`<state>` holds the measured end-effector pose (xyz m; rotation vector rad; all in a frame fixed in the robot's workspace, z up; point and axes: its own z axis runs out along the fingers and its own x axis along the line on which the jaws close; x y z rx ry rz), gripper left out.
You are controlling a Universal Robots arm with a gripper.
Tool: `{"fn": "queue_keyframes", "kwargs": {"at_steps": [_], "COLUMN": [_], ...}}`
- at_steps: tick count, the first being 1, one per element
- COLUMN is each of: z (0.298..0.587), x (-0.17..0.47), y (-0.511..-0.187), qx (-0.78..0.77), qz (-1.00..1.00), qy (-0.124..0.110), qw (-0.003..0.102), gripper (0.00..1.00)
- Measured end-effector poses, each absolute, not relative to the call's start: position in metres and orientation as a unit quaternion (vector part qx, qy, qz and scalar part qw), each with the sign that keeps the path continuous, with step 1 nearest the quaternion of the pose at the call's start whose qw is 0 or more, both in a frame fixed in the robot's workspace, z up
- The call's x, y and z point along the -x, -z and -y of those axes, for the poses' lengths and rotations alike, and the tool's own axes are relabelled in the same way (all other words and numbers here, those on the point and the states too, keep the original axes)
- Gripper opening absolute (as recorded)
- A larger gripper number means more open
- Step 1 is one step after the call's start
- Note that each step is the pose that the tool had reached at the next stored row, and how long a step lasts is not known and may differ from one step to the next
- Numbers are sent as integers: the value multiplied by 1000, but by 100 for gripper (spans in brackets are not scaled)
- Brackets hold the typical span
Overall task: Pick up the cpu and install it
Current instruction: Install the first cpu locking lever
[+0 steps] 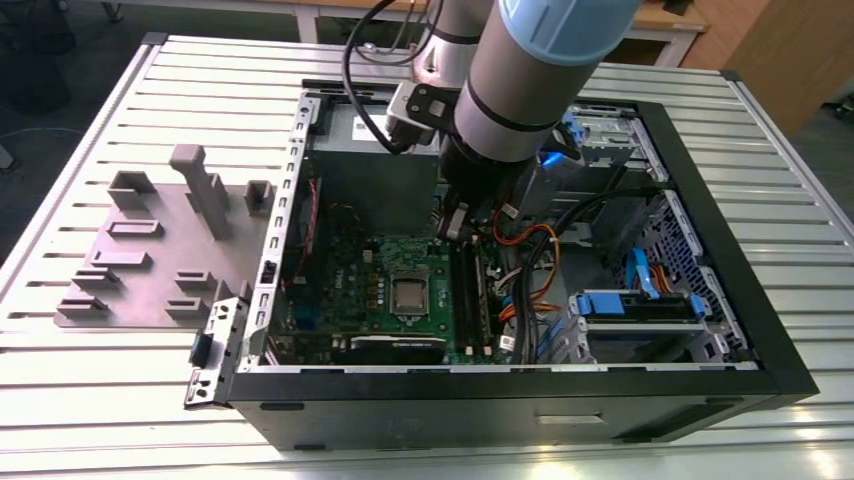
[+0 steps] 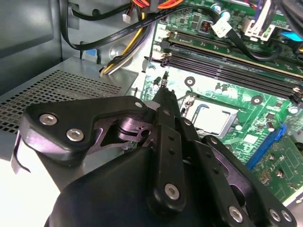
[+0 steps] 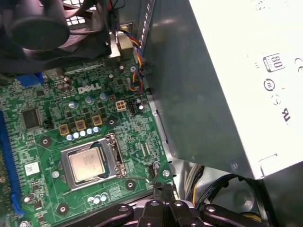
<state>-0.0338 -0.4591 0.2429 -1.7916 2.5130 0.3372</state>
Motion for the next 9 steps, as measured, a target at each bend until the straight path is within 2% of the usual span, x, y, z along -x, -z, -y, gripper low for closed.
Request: {"fn": "queue_keyframes", "kwargs": {"at_steps": [9], "z": [456], "x": [34], "y": [-236], "qx": [577], "qz": [-809], "qy": [-111], "qw": [20], "gripper": [11]}}
